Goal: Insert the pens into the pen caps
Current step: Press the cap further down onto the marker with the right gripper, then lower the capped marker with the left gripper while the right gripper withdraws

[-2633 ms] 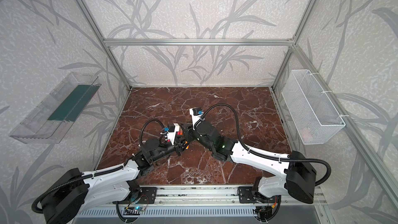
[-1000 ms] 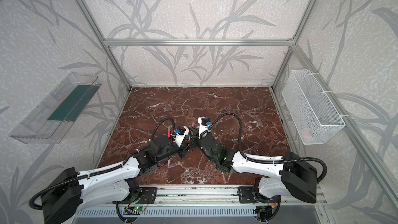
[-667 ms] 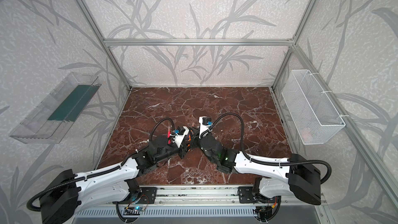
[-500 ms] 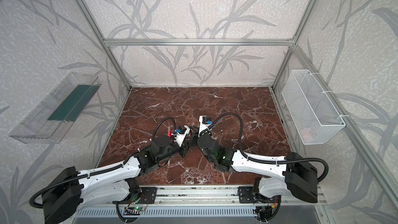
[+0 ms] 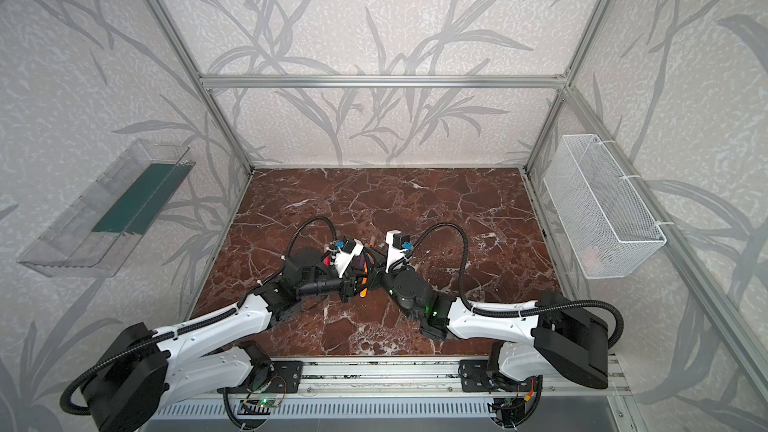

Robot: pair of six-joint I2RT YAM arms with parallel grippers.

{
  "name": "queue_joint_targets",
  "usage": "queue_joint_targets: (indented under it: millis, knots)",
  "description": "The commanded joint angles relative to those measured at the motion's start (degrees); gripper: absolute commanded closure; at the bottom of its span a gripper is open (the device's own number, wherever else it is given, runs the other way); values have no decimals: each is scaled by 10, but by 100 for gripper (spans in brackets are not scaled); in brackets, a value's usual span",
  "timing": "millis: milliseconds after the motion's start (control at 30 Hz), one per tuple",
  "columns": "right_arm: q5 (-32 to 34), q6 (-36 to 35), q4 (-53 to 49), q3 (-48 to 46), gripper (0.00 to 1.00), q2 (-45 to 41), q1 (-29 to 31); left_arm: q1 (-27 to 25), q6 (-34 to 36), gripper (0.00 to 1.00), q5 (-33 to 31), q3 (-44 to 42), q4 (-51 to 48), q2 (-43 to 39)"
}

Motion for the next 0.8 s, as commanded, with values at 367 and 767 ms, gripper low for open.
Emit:
queue_joint_targets:
  millis: [367,767]
  knots:
    - [58,209,-437,157,100,66,179,-1,11,100,-502,51,115,-28]
    - [162,159,-390,95,69,-18,169,-6,-15,100,-431,51,69,-17]
